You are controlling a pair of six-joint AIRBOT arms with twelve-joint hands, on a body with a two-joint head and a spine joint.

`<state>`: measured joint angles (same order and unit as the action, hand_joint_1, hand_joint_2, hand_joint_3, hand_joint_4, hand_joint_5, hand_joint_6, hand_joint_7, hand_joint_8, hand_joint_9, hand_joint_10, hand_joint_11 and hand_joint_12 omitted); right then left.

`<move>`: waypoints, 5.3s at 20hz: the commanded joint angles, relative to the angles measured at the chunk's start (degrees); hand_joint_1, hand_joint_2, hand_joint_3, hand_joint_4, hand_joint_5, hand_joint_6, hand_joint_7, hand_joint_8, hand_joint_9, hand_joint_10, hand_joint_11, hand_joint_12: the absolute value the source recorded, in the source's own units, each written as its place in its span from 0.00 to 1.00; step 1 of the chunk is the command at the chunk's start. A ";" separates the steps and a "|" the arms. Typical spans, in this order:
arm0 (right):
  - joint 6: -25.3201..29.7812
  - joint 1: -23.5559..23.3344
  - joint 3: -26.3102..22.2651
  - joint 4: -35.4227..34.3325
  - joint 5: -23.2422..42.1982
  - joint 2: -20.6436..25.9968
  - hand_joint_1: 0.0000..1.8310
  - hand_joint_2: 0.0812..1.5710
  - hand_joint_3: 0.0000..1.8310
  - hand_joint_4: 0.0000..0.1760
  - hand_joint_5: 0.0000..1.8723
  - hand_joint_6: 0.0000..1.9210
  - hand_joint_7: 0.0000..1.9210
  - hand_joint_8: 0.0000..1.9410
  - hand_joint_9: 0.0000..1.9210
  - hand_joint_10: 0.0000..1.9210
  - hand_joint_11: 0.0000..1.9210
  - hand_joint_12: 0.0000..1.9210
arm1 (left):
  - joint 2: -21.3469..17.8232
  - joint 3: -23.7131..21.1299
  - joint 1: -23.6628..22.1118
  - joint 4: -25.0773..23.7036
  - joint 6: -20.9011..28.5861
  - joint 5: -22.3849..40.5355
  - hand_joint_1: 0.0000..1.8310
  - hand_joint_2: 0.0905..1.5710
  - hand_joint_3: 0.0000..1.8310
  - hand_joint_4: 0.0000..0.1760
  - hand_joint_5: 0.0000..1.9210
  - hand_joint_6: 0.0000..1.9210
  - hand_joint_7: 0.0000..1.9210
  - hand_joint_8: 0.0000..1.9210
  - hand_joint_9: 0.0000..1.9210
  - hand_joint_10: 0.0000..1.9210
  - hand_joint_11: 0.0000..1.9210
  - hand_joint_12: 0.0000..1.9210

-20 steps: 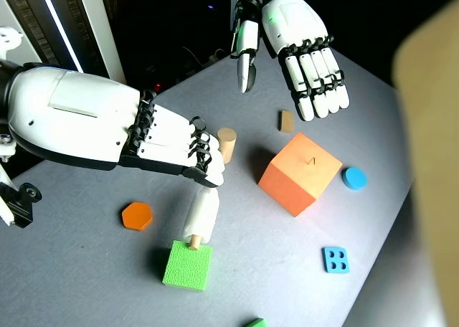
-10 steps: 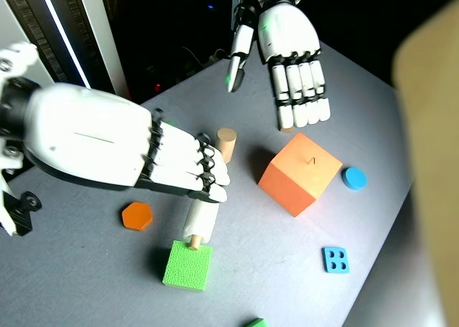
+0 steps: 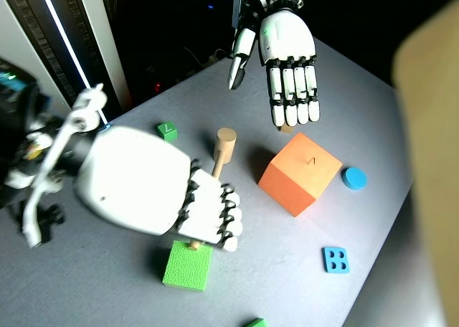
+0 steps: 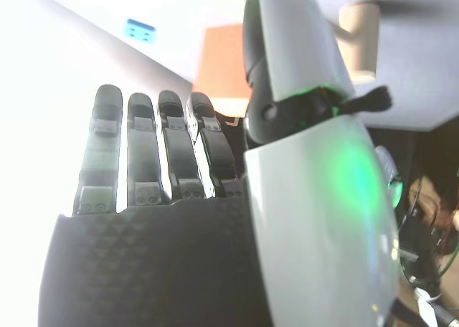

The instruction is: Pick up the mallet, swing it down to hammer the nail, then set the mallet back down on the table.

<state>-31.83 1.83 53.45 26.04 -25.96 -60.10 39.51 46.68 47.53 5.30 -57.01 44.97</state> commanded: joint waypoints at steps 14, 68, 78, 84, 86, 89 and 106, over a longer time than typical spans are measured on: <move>4.24 5.39 10.79 1.55 1.46 -12.02 0.74 0.61 0.00 0.00 0.06 0.00 0.04 0.00 0.03 0.00 0.00 0.16 | 5.49 4.74 0.81 2.40 -1.26 7.63 0.00 0.80 0.00 0.00 0.03 0.00 0.03 0.00 0.02 0.00 0.00 0.00; 9.33 12.41 15.95 10.77 6.01 -18.11 0.62 0.76 0.01 0.00 0.40 0.78 0.54 1.00 0.62 1.00 0.61 1.00 | 9.60 9.03 1.98 5.84 -1.56 5.43 0.00 0.80 0.00 0.00 0.03 0.00 0.05 0.01 0.04 0.01 0.00 0.00; 7.89 11.31 11.22 10.77 6.22 -13.50 0.07 1.00 0.01 0.00 0.66 1.00 0.78 1.00 0.83 1.00 0.84 1.00 | 9.60 9.10 1.97 5.84 -1.56 5.33 0.00 0.79 0.00 0.00 0.04 0.00 0.07 0.00 0.05 0.01 0.02 0.01; 8.77 7.92 5.94 10.76 8.49 -5.66 0.07 1.00 0.00 0.00 0.64 1.00 0.74 1.00 0.79 1.00 0.80 1.00 | 9.60 9.11 1.97 5.84 -1.56 5.28 0.00 0.80 0.00 0.00 0.03 0.00 0.06 0.00 0.05 0.00 0.01 0.01; 10.50 6.81 4.24 10.75 11.14 -2.29 0.07 0.99 0.00 0.00 0.63 1.00 0.74 1.00 0.79 1.00 0.80 1.00 | 9.59 9.10 1.98 5.84 -1.46 5.28 0.00 0.80 0.00 0.00 0.03 0.00 0.07 0.00 0.06 0.01 0.02 0.02; 10.43 4.78 3.91 10.78 16.64 0.87 0.05 1.00 0.00 0.00 0.63 1.00 0.73 1.00 0.78 1.00 0.79 1.00 | 9.59 9.09 1.96 5.84 -1.33 5.28 0.00 0.79 0.00 0.00 0.03 0.00 0.07 0.00 0.05 0.00 0.02 0.02; -70.24 4.33 4.53 -57.93 39.53 1.53 0.11 1.00 0.03 0.00 0.67 1.00 0.78 1.00 0.82 1.00 0.83 1.00 | 9.57 9.23 1.94 5.84 -1.16 5.28 0.00 0.79 0.00 0.00 0.03 0.00 0.07 0.00 0.05 0.01 0.01 0.01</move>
<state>-106.02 7.27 57.82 -37.01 8.16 -58.85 49.08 55.66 49.56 11.18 -58.41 45.95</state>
